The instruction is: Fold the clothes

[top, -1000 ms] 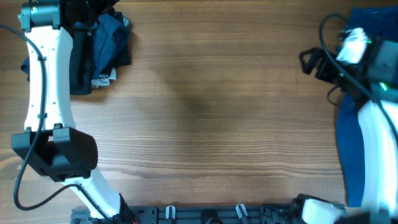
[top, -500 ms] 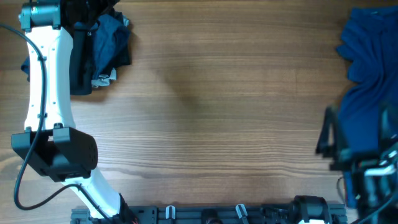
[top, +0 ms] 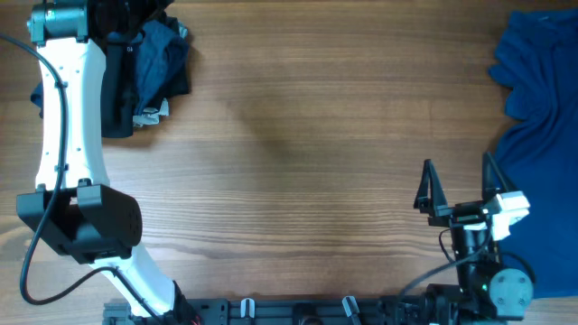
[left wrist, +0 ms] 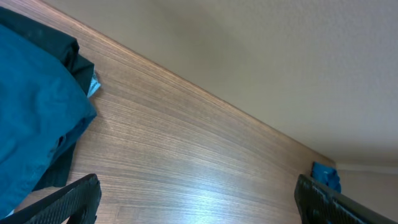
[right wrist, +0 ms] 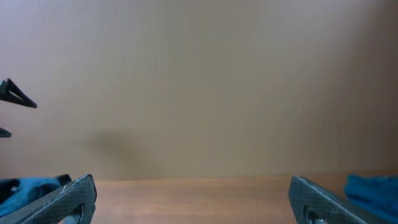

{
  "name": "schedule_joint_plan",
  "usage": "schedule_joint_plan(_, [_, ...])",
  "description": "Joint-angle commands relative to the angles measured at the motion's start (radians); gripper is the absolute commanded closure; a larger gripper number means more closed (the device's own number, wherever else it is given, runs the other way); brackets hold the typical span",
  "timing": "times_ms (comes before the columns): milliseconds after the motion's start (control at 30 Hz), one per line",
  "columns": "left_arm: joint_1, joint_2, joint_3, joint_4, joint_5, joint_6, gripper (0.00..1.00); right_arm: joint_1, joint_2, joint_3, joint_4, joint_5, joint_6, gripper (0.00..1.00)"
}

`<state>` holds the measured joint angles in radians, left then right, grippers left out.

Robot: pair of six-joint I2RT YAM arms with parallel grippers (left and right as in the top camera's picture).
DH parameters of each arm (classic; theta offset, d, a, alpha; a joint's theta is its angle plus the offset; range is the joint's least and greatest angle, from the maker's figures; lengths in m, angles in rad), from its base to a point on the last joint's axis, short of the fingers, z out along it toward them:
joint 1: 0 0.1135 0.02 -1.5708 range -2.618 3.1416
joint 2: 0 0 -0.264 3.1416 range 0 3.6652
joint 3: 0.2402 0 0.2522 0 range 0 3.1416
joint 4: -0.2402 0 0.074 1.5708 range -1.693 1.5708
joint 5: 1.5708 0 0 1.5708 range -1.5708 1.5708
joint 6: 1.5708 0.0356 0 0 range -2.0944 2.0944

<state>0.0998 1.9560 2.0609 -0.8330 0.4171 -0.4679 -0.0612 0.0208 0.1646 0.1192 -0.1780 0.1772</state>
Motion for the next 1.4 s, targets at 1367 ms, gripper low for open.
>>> schedule_joint_plan(1367, [-0.003,0.003,-0.002,0.002,0.009,0.009,0.00,0.065,-0.016,-0.159,-0.114,0.093,0.006,0.00])
